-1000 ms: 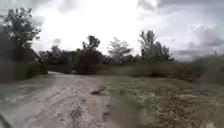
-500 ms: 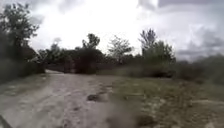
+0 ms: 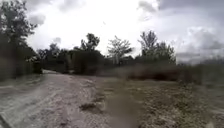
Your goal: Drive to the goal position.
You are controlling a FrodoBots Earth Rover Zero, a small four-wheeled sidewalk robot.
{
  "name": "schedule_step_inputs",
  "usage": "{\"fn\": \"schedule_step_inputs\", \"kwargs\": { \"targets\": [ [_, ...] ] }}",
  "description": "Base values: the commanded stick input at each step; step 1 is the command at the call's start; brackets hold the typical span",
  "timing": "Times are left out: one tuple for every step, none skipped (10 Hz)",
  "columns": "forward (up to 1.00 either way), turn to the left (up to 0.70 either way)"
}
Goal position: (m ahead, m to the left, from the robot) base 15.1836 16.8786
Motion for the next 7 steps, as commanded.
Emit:
{"fn": "schedule_step_inputs", "kwargs": {
  "targets": [
    [0.7, 0.23],
    [0.7, 0.35],
    [0.7, 0.32],
    [0.7, 0.0],
    [0.7, 0.0],
    [0.7, 0.07],
    [0.7, 0.23]
  ]
}}
